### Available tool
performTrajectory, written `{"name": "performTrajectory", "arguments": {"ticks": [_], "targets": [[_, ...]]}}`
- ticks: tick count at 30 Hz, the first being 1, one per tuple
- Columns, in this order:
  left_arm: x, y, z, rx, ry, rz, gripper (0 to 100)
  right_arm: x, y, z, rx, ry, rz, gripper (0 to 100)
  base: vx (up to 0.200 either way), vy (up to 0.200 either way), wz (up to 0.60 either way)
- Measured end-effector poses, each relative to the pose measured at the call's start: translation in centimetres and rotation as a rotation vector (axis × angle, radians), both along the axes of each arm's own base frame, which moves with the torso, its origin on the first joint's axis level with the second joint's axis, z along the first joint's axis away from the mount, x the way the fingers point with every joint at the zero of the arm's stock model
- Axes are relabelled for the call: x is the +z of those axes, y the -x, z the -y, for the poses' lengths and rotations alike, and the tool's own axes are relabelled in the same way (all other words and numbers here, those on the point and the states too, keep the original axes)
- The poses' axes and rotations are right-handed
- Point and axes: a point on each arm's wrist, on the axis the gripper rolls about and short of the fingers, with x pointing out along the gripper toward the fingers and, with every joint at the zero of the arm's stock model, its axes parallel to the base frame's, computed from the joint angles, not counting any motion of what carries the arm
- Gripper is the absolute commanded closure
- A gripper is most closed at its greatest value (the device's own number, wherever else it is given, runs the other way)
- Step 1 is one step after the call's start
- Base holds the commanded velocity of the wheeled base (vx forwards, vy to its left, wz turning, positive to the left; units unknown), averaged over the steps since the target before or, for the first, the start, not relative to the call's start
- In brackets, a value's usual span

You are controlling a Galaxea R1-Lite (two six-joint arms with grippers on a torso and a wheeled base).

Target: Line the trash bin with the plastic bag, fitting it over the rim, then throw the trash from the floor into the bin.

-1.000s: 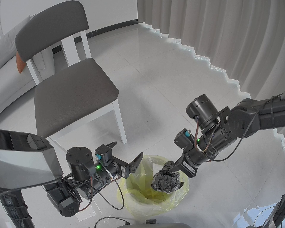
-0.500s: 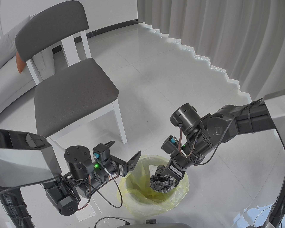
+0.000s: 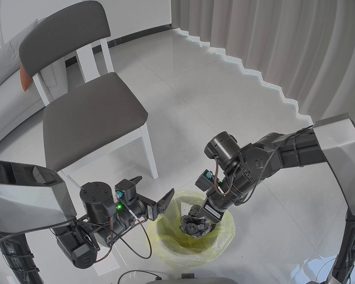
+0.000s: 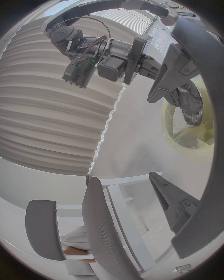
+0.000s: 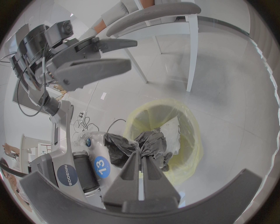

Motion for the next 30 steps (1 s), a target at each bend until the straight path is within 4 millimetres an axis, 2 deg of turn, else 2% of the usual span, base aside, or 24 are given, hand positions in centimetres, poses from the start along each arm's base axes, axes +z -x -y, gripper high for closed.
{"name": "performTrajectory", "arguments": {"ticks": [8,13,20,30], "targets": [[0.1,0.3,0.1,-0.007,-0.001,0.000,0,0.2,2.8,1.5,0.018,0.033,-0.041,100,0.000,0.000,0.00],[0.3,0.5,0.1,-0.013,0.003,0.004,0,0.4,3.9,1.6,0.035,0.035,-0.044,100,0.000,0.000,0.00],[0.4,0.6,0.2,-0.015,0.004,0.007,0,-0.1,3.0,0.5,0.040,0.021,-0.025,100,0.000,0.000,0.00],[0.4,0.6,0.3,-0.017,0.008,0.006,0,-4.0,1.0,-1.2,0.038,0.060,-0.074,100,0.000,0.000,0.00]]}}
